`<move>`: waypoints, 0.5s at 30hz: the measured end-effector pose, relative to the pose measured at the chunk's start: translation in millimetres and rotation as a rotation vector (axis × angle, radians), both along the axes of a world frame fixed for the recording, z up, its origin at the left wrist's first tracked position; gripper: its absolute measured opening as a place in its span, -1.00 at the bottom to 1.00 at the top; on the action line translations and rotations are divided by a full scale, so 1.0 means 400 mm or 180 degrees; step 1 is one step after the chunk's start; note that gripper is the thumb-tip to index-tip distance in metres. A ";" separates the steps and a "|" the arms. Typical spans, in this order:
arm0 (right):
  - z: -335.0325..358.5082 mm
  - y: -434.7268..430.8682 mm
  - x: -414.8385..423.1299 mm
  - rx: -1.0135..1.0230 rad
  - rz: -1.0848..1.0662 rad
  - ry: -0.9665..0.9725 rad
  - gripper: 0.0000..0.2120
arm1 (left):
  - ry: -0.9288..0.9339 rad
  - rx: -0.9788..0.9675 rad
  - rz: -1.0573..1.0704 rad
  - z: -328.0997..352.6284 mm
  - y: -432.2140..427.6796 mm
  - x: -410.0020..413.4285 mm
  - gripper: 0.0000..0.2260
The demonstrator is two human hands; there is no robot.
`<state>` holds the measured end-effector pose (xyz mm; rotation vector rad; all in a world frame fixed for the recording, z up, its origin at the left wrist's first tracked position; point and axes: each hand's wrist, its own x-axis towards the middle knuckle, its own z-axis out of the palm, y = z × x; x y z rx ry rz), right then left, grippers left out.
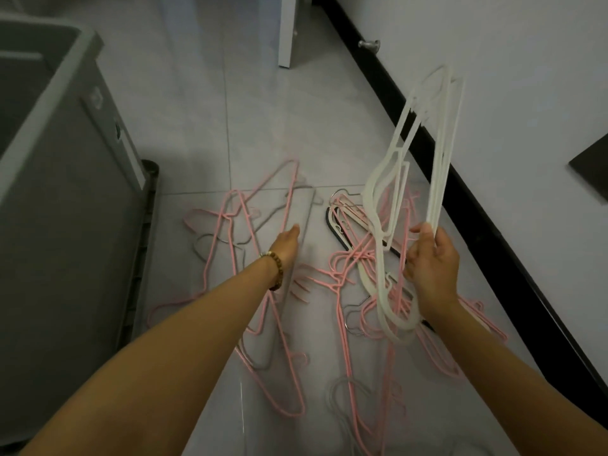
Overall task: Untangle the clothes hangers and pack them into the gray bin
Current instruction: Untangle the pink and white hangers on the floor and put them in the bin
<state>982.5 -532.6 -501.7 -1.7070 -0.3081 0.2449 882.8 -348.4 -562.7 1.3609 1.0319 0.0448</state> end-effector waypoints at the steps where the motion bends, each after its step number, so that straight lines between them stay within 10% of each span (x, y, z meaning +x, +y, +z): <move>1: -0.002 0.010 -0.011 0.0043 0.0079 0.0160 -0.76 | -0.0044 -0.0106 0.0029 0.003 0.002 -0.018 -0.48; 8: -0.036 0.161 -0.122 0.0153 0.0927 0.1376 -0.74 | -0.0849 -0.1423 0.0209 0.043 0.014 -0.163 -0.50; 15: -0.175 0.283 -0.302 -0.1303 0.1831 0.0546 -0.67 | -0.0247 0.0160 0.1180 -0.009 0.042 -0.356 -0.80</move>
